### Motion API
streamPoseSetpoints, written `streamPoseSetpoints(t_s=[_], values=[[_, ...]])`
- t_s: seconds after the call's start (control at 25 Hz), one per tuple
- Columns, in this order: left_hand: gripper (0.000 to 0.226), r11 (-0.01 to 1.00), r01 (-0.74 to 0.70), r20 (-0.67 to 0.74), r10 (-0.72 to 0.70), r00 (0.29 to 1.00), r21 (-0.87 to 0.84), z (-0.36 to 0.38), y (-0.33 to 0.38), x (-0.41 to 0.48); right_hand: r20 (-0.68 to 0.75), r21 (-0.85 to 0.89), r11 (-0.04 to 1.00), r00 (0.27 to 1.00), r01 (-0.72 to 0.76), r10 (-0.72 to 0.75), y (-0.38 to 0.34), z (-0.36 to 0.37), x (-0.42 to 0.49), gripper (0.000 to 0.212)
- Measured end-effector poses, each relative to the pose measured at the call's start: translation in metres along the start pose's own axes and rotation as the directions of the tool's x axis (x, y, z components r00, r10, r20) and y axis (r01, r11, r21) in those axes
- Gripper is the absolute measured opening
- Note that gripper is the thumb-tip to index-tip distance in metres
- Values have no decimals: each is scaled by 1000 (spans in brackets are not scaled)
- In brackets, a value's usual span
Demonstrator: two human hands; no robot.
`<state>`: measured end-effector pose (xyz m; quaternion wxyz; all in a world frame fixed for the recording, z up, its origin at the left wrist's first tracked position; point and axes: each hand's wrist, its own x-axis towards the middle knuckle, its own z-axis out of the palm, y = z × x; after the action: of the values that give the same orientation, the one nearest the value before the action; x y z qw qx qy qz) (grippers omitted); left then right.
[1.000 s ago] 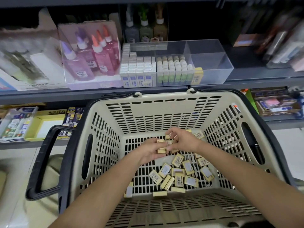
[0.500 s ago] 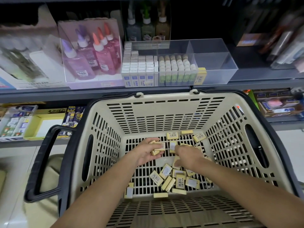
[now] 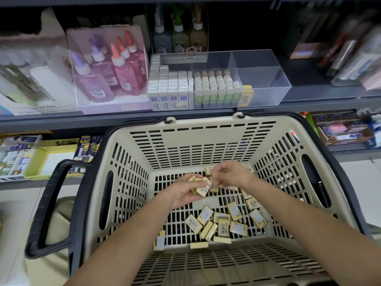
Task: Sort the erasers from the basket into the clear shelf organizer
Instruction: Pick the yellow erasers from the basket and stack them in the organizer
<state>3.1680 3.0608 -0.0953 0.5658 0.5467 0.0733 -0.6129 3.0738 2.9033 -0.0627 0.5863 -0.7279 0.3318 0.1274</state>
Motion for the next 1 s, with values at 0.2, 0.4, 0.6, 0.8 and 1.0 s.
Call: streamPoseSetpoints(t_s=[0.2, 0.4, 0.6, 0.8, 1.0], values=[[37, 999, -12, -80, 15, 997, 32, -5, 0, 1, -119, -799, 592, 993, -106, 16, 30, -29, 5, 38], [34, 998, -48, -71, 50, 996, 29, 0, 11, -7, -21, -917, 399, 1000, -10, -23, 32, -19, 4, 26], [50, 987, -164, 51, 164, 985, -6, 24, 44, -30, 51, -801, 584, 988, 128, -147, -18, -34, -6, 14], [46, 943, -333, 130, 328, 936, 14, 50, 82, -59, 14, -615, 738, 940, 278, -342, -70, -72, -42, 15], [32, 864, -502, 124, 493, 861, 49, 82, 129, -82, -122, -485, 785, 859, 385, -497, -113, -120, -65, 17]])
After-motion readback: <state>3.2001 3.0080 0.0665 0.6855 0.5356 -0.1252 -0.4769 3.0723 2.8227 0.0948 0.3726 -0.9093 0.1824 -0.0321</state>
